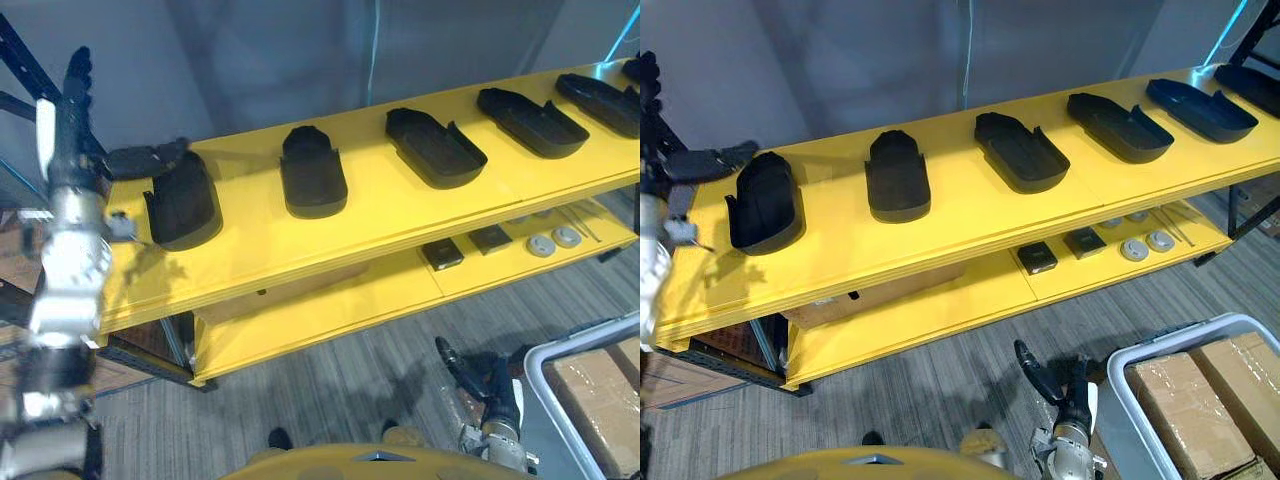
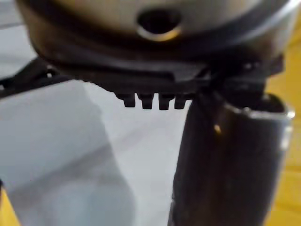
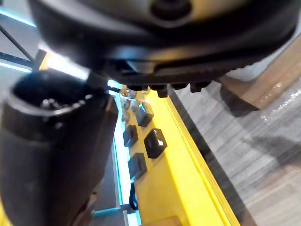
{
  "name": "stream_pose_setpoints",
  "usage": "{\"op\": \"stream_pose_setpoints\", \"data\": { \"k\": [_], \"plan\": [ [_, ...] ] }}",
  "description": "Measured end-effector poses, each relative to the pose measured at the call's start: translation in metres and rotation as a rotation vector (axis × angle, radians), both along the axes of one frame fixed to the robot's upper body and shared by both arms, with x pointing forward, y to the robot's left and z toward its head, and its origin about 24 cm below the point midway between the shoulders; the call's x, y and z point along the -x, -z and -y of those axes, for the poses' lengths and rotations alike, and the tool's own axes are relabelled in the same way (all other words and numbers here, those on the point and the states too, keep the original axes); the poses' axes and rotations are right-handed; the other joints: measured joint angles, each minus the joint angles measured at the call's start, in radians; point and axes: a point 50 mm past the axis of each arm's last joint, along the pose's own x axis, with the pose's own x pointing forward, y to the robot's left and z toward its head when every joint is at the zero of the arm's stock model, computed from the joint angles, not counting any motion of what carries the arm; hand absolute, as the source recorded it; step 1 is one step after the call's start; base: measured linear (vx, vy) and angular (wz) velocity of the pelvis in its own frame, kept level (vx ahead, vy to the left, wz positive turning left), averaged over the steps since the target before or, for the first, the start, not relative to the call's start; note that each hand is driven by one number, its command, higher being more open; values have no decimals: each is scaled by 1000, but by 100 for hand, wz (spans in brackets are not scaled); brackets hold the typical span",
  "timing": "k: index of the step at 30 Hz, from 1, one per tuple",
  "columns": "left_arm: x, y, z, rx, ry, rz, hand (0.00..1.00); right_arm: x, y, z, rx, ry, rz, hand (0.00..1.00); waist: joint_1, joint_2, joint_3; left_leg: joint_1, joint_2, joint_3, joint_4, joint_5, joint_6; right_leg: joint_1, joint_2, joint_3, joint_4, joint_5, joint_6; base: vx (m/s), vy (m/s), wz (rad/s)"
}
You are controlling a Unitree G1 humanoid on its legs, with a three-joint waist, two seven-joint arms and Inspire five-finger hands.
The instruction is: Walk over and take three plastic housings, then place them on the shelf
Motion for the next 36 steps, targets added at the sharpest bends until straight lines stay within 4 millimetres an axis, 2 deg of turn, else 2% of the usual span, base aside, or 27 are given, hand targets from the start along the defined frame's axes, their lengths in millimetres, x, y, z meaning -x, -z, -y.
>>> {"op": "stream_pose_setpoints", "data": {
  "k": [1, 2, 4, 7, 10, 12, 14, 15, 16, 19, 22, 24, 26, 29, 32, 34, 35, 36],
  "plan": [
    [12, 12, 20, 53, 66, 43, 100, 2, 1, -1, -4, 20, -2, 100, 4, -2, -2, 1, 0, -1, 1, 0, 0, 2, 1, 0, -2, 0, -1, 37, 1, 3],
    [17, 18, 29, 67, 96, 51, 100, 3, 1, -1, -5, 27, -5, 100, 6, -1, -3, 1, 1, -2, 1, 0, 0, 3, 1, 0, -3, 1, -1, 0, 0, 0],
    [31, 44, 66, 101, 224, 24, 100, 11, 5, -2, -8, 36, -35, 100, 17, 8, -10, 1, 0, -3, 0, 0, 0, 7, 2, 0, -8, 1, -2, 0, 0, 0],
    [42, 69, 99, 157, 417, -60, 100, 19, 15, -6, -27, 30, -100, 100, 16, 15, -16, 19, 2, -3, -1, -1, 0, 18, 3, -1, -11, -2, -8, -27, 2, -2],
    [43, 88, 125, 378, 664, -143, 100, 27, 22, -11, -45, 14, -158, 100, 16, 17, -21, 19, 2, -4, -1, -1, -1, 16, 3, -1, -14, -6, -12, -57, 7, -2],
    [47, 104, 146, 421, 877, -242, 100, 32, 28, -15, -63, -2, -206, 100, 15, 20, -22, 19, 2, -4, -1, -2, -1, 16, 3, -1, -15, -6, -11, -42, 7, -1],
    [62, 131, 178, 317, 1168, -470, 100, 37, 33, -14, -76, -18, -254, 100, 11, 20, -23, 18, 1, -2, -1, -6, -7, 14, 2, 3, -16, -9, -6, 0, 0, 0],
    [67, 139, 185, 287, 1230, -539, 100, 38, 35, -14, -77, -24, -267, 100, 10, 19, -23, 18, 1, -2, -1, -6, -7, 13, 2, 4, -17, -9, -5, -7, 13, -8],
    [81, 162, 197, 263, 1322, -706, 100, 36, 37, -13, -81, -44, -280, 100, -9, 19, -23, 18, 1, 2, -1, -9, -10, 10, 3, 8, -19, -9, -5, 8, 11, -9],
    [91, 194, 195, 284, 1315, -927, 100, 43, 41, -11, -91, -48, -329, 100, -22, 20, -24, 18, 3, 16, -1, -16, -7, 4, 6, 23, -25, -5, 0, 29, 5, -17],
    [100, 223, 177, 299, 1196, -1113, 100, 64, 50, -5, -107, 20, -436, 100, -15, 20, -24, 20, 1, 24, -1, -16, -5, 5, 5, 30, -32, 4, 5, 55, 5, -5],
    [107, 233, 168, 282, 1146, -1186, 100, 72, 53, -2, -134, 94, -452, 100, -13, 18, -23, 21, -1, 25, -1, -18, -6, 7, 3, 30, -36, 6, 7, 72, 9, 0],
    [115, 244, 156, 305, 1078, -1246, 100, 72, 52, -1, -141, 134, -442, 100, -14, 17, -22, 29, -2, 27, -1, -21, -8, 20, 3, 31, -45, 9, 9, 76, 9, -4],
    [124, 262, 140, 308, 956, -1336, 100, 60, 52, -2, -129, 110, -421, 100, -13, 13, -21, 36, -2, 29, -1, -25, -9, 28, 4, 31, -51, 9, 9, 38, 4, -2],
    [135, 287, 115, 275, 675, -1435, 100, 38, 51, -10, -119, 27, -402, 100, -7, 0, -15, 49, -1, 31, -1, -27, -11, 40, 4, 32, -57, 9, 8, -2, 2, -1],
    [142, 297, 101, 281, 477, -1446, 100, 36, 53, -13, -138, 20, -421, 100, 3, -7, -16, 57, -1, 31, -1, -30, -12, 53, 4, 30, -67, 9, 8, 0, 0, 0],
    [145, 302, 89, 329, 303, -1424, 100, 37, 55, -14, -152, 20, -447, 100, 19, -14, -15, 57, -1, 29, -1, -30, -12, 55, 4, 27, -68, 8, 8, -4, 1, 3],
    [146, 303, 83, 355, 232, -1412, 100, 39, 56, -14, -156, 23, -460, 100, 22, -17, -15, 57, -1, 27, -1, -30, -12, 56, 3, 24, -69, 8, 8, -4, -1, 10]
  ]
}}
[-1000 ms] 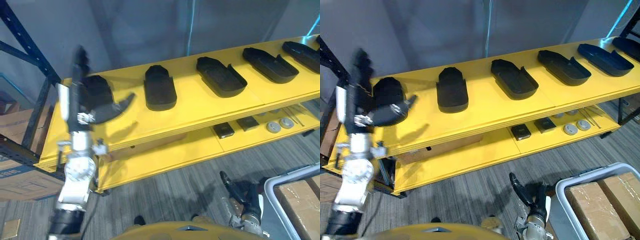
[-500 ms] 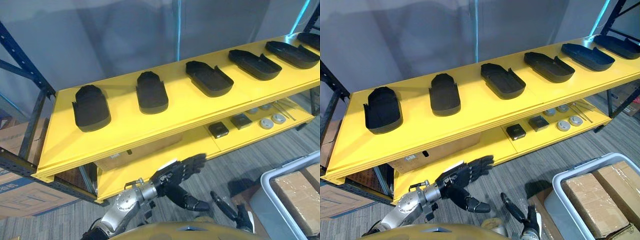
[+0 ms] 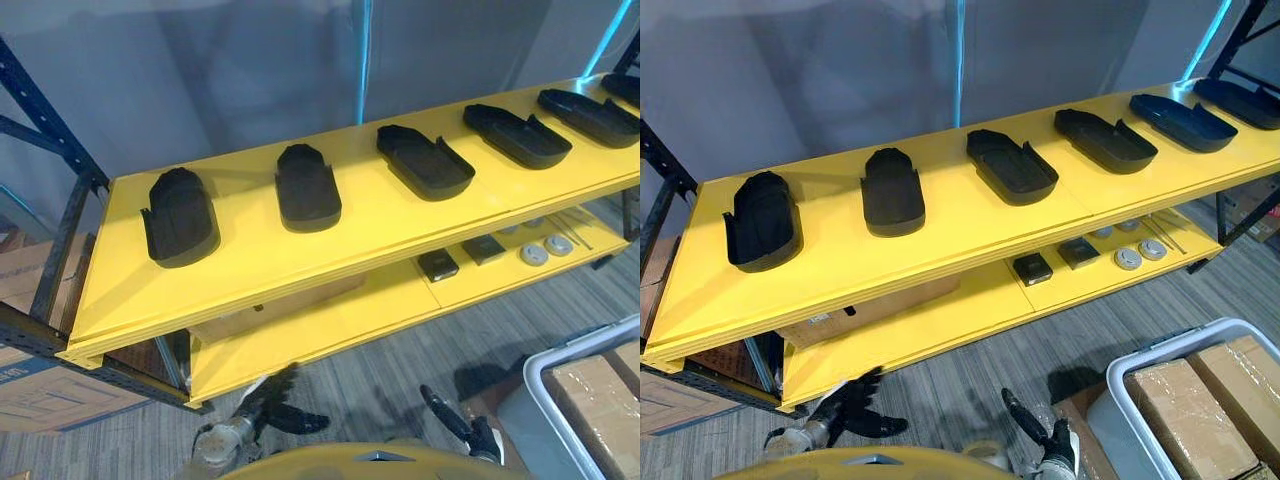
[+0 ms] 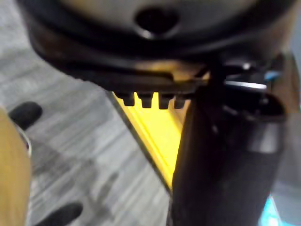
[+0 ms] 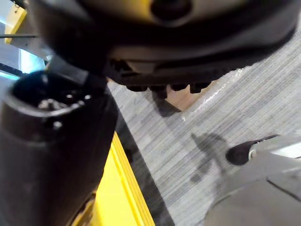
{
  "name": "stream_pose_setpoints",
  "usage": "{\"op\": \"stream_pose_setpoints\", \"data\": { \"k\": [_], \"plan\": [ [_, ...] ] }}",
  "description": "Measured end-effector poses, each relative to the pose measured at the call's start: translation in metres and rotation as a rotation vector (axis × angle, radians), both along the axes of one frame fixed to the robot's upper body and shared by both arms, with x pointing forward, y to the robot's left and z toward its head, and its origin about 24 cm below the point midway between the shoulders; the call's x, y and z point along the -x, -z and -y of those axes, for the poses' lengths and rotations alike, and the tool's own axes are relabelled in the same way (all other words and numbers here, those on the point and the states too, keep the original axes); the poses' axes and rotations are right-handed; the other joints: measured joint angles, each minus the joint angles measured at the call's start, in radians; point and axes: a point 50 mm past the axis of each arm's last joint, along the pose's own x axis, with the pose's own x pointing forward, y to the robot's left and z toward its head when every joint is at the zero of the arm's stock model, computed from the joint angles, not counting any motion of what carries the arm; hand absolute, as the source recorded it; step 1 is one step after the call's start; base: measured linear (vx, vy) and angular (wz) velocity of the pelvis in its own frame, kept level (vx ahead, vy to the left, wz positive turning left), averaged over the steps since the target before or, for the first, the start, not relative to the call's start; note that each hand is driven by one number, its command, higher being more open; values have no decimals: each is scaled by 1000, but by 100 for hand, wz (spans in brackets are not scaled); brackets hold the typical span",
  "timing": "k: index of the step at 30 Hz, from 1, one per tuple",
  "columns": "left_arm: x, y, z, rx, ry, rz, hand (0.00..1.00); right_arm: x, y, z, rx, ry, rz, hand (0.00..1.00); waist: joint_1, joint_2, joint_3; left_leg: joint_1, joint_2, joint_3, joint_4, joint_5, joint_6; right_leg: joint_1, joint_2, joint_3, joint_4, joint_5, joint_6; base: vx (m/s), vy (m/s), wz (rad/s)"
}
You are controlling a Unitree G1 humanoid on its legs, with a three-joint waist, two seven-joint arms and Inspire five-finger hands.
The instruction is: Walk over and take three plastic housings, then place them on the shelf
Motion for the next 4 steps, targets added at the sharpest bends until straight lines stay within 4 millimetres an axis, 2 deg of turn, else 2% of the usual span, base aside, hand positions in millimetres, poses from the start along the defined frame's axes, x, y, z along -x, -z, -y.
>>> {"op": "stream_pose_setpoints", "data": {
  "k": [2, 4],
  "plan": [
    [14, 7, -23, -91, -264, -25, 100, 12, 5, -2, -31, 26, -79, 100, 19, -9, -1, 9, -2, -19, 0, 0, 0, 23, -3, -24, -6, 0, 0, 18, -3, 20],
    [23, 9, -35, -124, -420, -40, 100, 20, 8, -4, -53, 60, -126, 100, 22, -21, -2, 15, -3, -33, 0, 0, 0, 44, -3, -36, -16, 0, 0, 19, -7, 18]
  ]
}}
